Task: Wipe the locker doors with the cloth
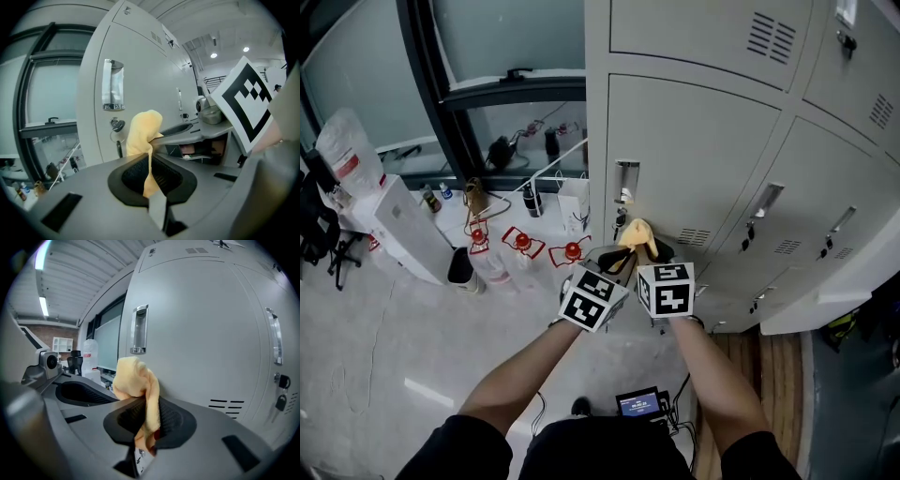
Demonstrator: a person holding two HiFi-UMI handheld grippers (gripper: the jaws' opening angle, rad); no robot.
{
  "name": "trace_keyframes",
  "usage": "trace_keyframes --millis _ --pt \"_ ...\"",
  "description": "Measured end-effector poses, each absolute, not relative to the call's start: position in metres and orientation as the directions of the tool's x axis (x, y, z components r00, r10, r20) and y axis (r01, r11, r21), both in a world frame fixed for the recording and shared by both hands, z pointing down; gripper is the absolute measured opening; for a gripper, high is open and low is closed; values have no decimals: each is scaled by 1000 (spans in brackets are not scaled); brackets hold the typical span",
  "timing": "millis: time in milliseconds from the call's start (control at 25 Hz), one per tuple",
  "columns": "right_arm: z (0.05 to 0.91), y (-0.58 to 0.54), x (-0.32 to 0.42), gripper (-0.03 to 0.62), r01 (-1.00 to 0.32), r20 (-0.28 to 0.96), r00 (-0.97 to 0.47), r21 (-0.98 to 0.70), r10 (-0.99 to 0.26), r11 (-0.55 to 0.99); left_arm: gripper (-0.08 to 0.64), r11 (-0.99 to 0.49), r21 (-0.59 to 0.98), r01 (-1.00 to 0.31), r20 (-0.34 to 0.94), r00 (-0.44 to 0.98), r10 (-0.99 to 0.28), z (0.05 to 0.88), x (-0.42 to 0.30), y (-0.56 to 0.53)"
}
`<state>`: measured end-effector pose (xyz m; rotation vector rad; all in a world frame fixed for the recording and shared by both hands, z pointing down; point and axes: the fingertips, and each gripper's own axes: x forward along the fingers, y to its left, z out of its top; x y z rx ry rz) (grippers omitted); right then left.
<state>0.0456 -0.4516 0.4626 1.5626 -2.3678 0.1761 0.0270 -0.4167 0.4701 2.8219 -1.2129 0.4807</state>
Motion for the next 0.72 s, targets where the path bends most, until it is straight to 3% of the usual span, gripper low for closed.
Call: trace_keyframes --millis 720 --pt "473 -474 -8 72 -900 331 -400 34 -855 435 32 -667 -82 -740 304 619 -724 479 -26 -443"
